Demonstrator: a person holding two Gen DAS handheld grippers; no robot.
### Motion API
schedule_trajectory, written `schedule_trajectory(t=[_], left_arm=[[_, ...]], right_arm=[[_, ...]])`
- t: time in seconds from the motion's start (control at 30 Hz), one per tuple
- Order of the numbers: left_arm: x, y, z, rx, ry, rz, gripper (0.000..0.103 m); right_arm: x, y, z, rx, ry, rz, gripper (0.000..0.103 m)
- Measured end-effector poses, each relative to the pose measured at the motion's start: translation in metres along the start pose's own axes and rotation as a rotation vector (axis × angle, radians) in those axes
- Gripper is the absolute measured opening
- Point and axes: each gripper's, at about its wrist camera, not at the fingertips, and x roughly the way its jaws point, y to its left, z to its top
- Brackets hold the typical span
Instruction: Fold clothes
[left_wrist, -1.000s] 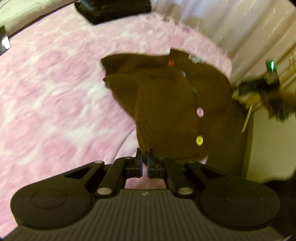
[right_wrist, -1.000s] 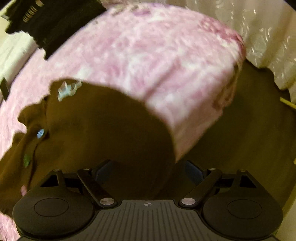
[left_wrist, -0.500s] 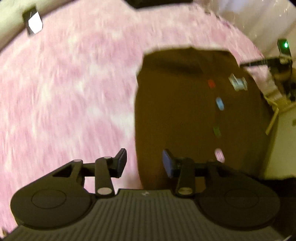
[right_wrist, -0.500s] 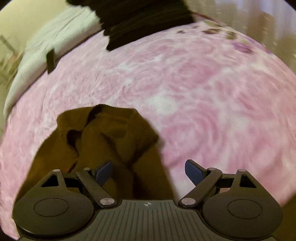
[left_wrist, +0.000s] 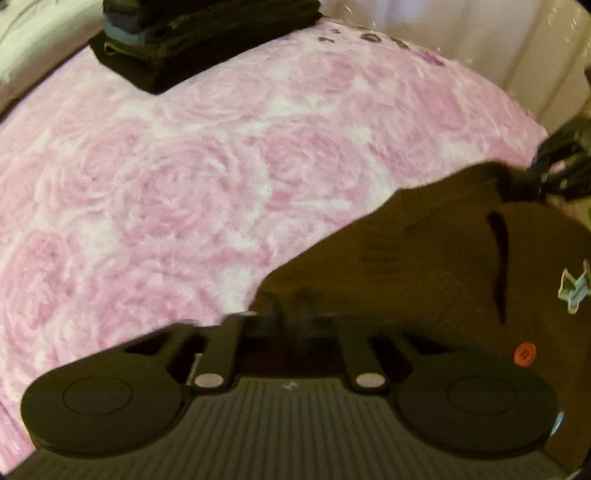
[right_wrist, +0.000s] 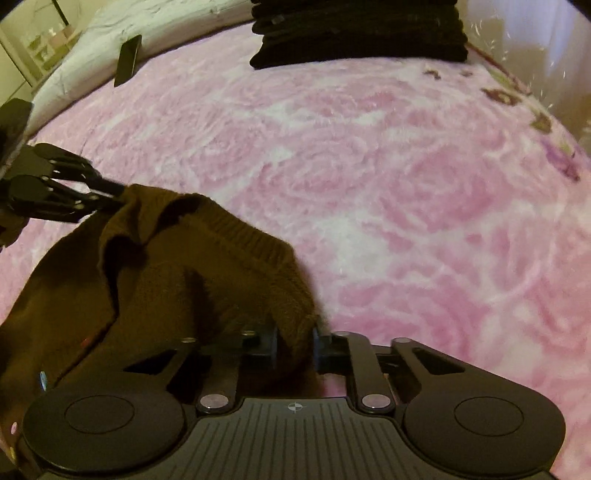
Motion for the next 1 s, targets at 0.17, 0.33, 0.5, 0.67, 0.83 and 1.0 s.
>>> schedule_trajectory(t=[0.17, 0.33, 0.5, 0.67, 0.83, 1.0], left_arm=[[-0.088, 0.009, -0.01, -0.055, -0.091, 0.09, 0.001], [-0.222, 0.034, -0.011, -0.197, -0.233, 0.272, 0.001], [-0.268, 0.077, -0.003, -0.329, -0.303, 0.458, 0.007], [-0.243, 0.113, -0.031, -0.488, -0.245, 0.553, 0.034], [-0.231, 0.076, -0.097, -0.524, -0.153, 0.497, 0.043], [-0.216, -0.01, -0.169, -0.475, 0.0, 0.381, 0.043]], right_arm=[[-0.057, 0.031, 0.033, -0.093, -0.09, -0.04, 0.012], [-0.117, 0.062, 0.107, -0.135, -0.246, 0.001, 0.011], [-0.098, 0.109, 0.192, -0.301, -0.388, 0.053, 0.012], [-0.03, 0.141, 0.236, -0.34, -0.465, 0.019, 0.077], [-0.012, 0.135, 0.193, -0.275, -0.34, 0.076, 0.077], [-0.011, 0.119, 0.091, -0.214, -0.129, 0.077, 0.077]])
